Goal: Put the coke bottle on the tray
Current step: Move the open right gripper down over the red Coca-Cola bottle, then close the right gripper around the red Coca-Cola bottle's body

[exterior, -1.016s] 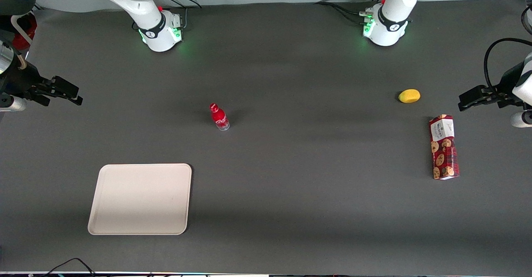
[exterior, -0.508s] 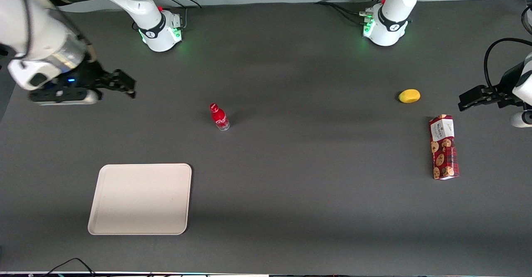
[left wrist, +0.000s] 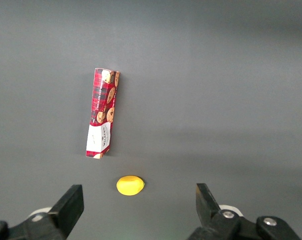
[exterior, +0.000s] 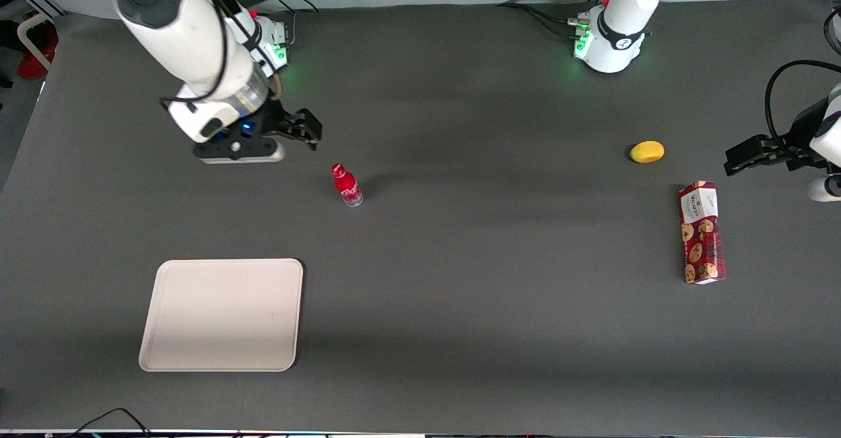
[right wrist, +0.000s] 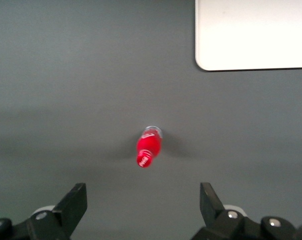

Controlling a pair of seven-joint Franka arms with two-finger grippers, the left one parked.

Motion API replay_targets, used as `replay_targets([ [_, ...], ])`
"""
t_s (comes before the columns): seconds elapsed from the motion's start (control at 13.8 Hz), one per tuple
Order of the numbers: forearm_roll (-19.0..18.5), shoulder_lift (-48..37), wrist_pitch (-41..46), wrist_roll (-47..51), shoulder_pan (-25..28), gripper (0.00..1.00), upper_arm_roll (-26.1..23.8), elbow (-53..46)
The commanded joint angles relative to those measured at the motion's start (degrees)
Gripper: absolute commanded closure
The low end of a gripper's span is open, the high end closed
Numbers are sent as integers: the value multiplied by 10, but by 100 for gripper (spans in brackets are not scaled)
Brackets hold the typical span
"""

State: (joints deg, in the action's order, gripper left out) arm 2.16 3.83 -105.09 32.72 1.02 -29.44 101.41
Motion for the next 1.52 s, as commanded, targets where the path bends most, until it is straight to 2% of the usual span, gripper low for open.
replay_targets([
  [0.0, -4, 28, -51, 23, -1, 0, -11, 36],
  [0.36, -13, 31, -159, 47, 13, 0, -17, 158],
  [0.65, -47, 30, -237, 71, 15, 0, -28, 237],
  [1.02, -52, 40, -270, 83, 23, 0, -28, 248],
  [1.23, -68, 57, -290, 93, 23, 1, -28, 247],
  [1.45, -116, 76, -297, 128, 24, 6, -28, 247],
])
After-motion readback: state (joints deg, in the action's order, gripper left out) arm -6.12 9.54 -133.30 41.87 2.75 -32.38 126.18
